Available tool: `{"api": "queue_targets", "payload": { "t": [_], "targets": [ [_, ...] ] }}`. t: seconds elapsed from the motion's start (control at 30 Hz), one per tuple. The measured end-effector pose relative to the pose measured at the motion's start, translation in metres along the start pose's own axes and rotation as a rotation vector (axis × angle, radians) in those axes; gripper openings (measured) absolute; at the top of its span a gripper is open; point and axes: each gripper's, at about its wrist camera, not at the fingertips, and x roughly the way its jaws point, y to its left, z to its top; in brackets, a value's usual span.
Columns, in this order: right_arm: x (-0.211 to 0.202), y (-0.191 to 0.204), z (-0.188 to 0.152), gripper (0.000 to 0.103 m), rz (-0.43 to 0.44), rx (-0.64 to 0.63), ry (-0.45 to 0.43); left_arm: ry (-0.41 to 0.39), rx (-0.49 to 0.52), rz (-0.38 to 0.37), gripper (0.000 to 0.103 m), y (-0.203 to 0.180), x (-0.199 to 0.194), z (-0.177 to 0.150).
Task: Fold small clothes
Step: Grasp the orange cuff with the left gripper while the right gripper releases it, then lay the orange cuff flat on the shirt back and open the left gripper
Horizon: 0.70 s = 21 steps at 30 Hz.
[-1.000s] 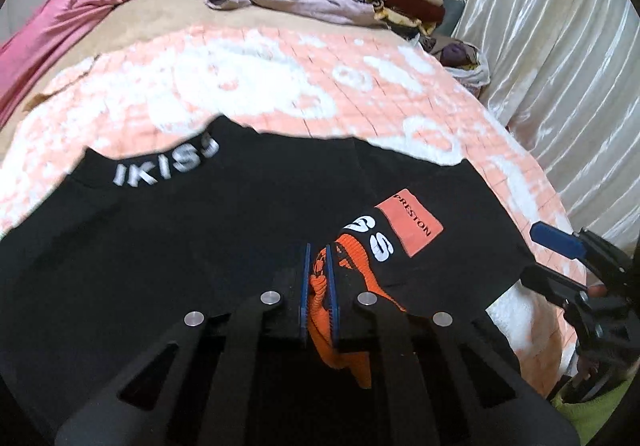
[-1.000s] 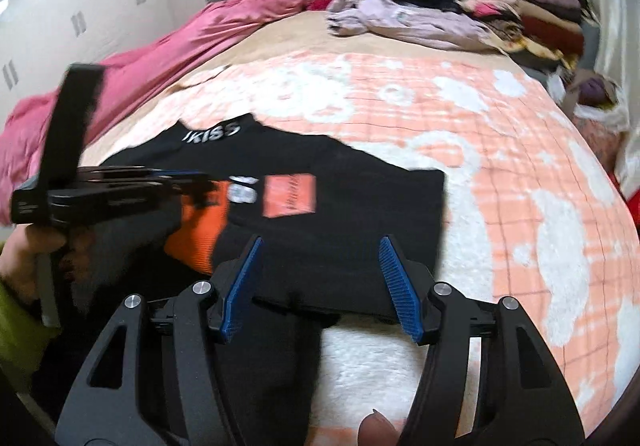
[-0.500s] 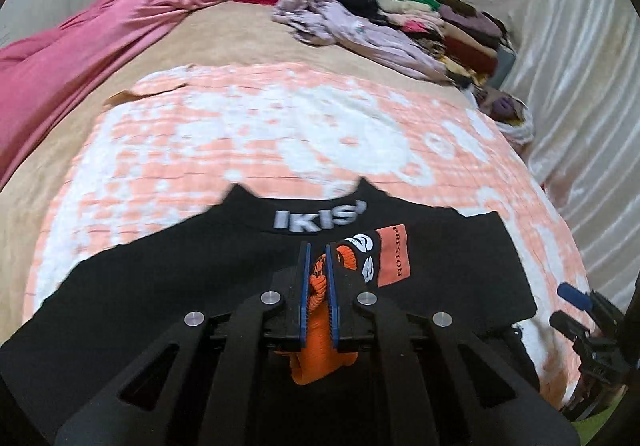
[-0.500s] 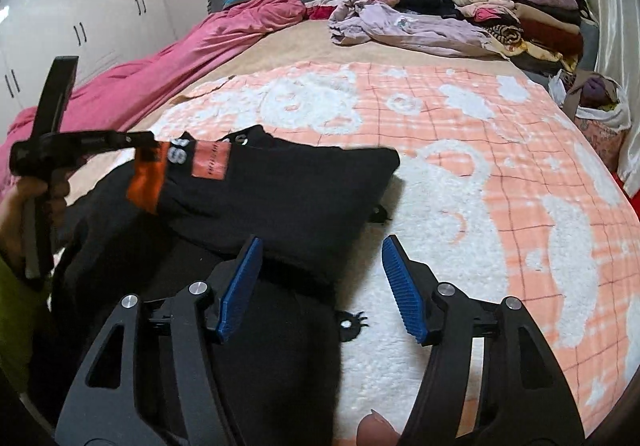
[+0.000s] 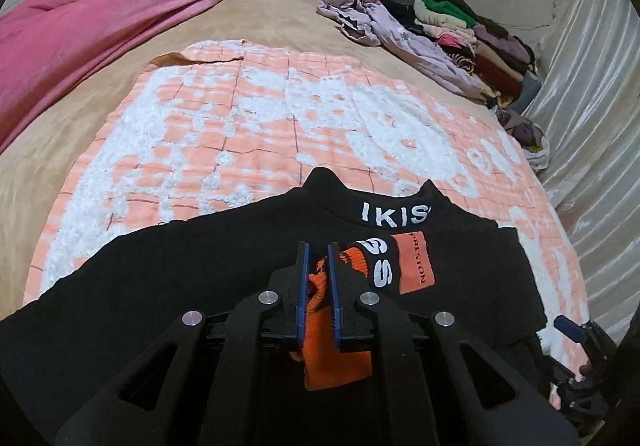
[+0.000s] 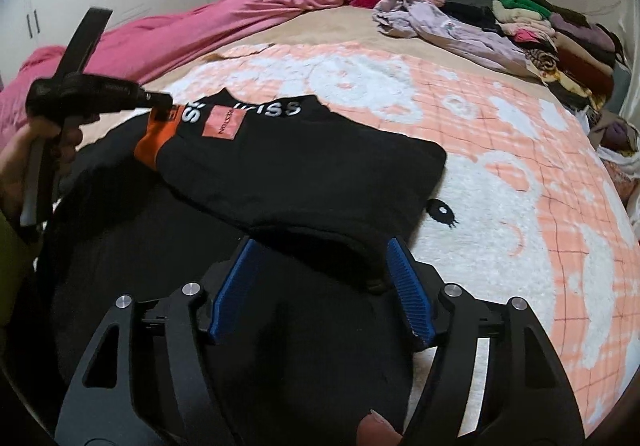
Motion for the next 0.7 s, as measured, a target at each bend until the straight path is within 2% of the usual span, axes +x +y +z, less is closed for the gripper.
{"api": "queue_targets", "payload": {
  "t": [0.1, 0.3, 0.4, 0.43, 0.5, 0.67, 0.7],
  "targets": [
    [-0.002, -0.004, 0.000, 0.062, -0.003, 0.023, -0.009, -0.006, 0.015, -0.007, 0.014, 0.003, -0.006, -0.008],
    [-0.002, -0.011, -0.001, 0.063, -0.016, 0.057, -0.012, 0.011, -0.040, -0.063, 0.013, 0.020, -0.011, -0.029],
    [-0.002, -0.013, -0.001, 0.063, -0.023, 0.064, -0.011, 0.067, -0.058, -0.110, 0.014, 0.020, 0.001, -0.039],
    [-0.002, -0.014, -0.001, 0.063, -0.025, 0.067, -0.010, 0.084, -0.068, -0.126, 0.018, 0.019, 0.005, -0.043],
    [-0.002, -0.017, -0.001, 0.063, -0.032, 0.076, -0.011, 0.089, -0.067, -0.125, 0.031, 0.015, 0.011, -0.047],
    [-0.003, -0.027, -0.002, 0.063, -0.043, 0.121, -0.015, 0.063, -0.030, -0.061, 0.028, 0.000, 0.020, -0.053],
    [-0.003, -0.030, -0.002, 0.063, -0.048, 0.127, -0.014, 0.056, -0.018, -0.045, 0.020, -0.003, 0.018, -0.054]
  ]
}}
